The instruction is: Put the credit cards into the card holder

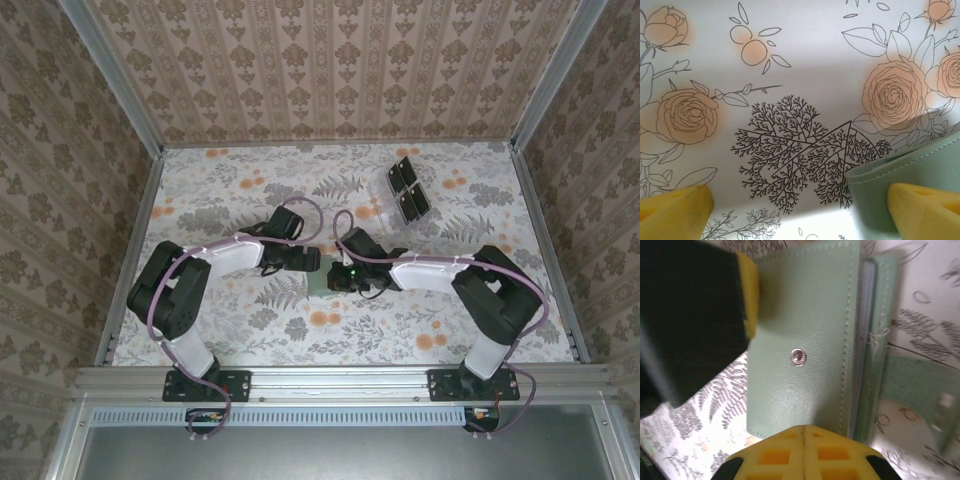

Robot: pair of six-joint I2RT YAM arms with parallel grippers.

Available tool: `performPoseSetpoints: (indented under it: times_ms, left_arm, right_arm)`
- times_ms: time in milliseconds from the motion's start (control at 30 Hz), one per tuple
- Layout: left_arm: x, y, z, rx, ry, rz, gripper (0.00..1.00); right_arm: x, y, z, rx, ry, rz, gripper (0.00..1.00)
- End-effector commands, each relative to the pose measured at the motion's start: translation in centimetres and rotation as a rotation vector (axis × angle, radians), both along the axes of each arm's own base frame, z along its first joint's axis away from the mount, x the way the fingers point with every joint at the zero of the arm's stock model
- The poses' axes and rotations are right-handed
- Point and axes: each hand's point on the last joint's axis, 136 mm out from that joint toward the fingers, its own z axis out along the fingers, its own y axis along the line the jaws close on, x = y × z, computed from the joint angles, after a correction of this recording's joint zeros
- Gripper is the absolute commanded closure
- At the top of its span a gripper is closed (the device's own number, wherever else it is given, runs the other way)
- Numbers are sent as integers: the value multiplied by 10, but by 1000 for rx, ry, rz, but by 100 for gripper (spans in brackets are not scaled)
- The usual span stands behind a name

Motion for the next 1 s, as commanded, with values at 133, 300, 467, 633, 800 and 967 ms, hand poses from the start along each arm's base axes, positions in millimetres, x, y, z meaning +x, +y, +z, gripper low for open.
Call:
performPoseSetpoints:
  times_ms: [133, 300, 467, 633, 800, 967]
  left_arm:
    - [-9, 16, -20, 154, 42, 4, 0]
    - [-10, 14, -21, 151, 38, 6, 0]
    - [-13, 15, -21, 143, 34, 7, 0]
    - [-15, 17, -22, 141, 36, 7, 0]
    - [-16, 17, -24, 138, 38, 6, 0]
    - [-16, 16, -25, 134, 38, 7, 0]
  right_arm:
    - [23, -51, 53, -101, -109, -113, 69]
    - [28, -59, 49, -177, -103, -100, 68]
    - [33, -52, 33, -210, -68, -71, 67]
    - [37, -44, 26, -223, -61, -50, 67]
    - [41, -41, 22, -232, -57, -43, 71]
    - [40, -41, 18, -232, -47, -38, 75]
